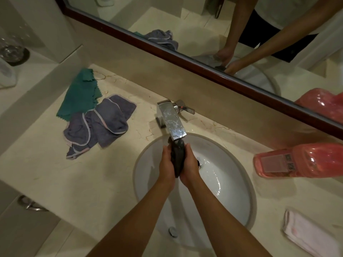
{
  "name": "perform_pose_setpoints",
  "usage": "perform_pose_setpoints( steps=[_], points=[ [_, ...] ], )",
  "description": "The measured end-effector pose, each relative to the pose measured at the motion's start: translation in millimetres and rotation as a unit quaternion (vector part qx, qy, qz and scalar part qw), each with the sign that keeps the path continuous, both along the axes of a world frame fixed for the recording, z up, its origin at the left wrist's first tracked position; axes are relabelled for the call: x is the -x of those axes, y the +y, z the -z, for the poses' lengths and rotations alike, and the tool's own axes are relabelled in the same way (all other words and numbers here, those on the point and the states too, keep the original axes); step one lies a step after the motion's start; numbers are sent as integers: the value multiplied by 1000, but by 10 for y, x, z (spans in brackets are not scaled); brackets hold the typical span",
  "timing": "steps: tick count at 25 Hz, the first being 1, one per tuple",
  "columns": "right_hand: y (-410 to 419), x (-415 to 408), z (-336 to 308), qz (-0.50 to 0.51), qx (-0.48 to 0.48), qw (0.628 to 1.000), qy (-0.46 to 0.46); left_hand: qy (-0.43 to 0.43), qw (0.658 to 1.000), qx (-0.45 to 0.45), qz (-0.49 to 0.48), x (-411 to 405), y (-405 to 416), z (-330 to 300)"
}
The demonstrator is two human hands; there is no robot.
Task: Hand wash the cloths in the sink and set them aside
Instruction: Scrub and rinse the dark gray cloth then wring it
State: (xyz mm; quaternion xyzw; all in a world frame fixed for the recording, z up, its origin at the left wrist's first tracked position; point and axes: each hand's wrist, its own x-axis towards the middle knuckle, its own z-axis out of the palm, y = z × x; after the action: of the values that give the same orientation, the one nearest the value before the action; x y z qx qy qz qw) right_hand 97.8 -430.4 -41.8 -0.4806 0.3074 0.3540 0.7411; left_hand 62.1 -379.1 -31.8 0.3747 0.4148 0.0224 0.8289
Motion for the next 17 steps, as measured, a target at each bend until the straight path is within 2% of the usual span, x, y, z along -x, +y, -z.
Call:
perform_pose_setpoints(
  steps=[6, 8, 10, 12, 17],
  points=[
    [78, -139, 127, -41, 70, 988, -131, 10, 999, -51, 15, 76, 2, 214],
    [38, -136, 183, -46, 67, 987, -139, 9, 999, -50, -13, 85, 49, 261],
    [12, -91, 237, -65, 83, 985, -137, 17, 999, -8, -33, 36, 115, 244],
    [40, -61, 260, -71, 107, 983, -131, 34, 999, 8, -13, -53, 161, 214],
    [184, -185, 248, -39, 159, 976, -140, 71, 996, -26, 49, -125, 106, 245]
  ],
)
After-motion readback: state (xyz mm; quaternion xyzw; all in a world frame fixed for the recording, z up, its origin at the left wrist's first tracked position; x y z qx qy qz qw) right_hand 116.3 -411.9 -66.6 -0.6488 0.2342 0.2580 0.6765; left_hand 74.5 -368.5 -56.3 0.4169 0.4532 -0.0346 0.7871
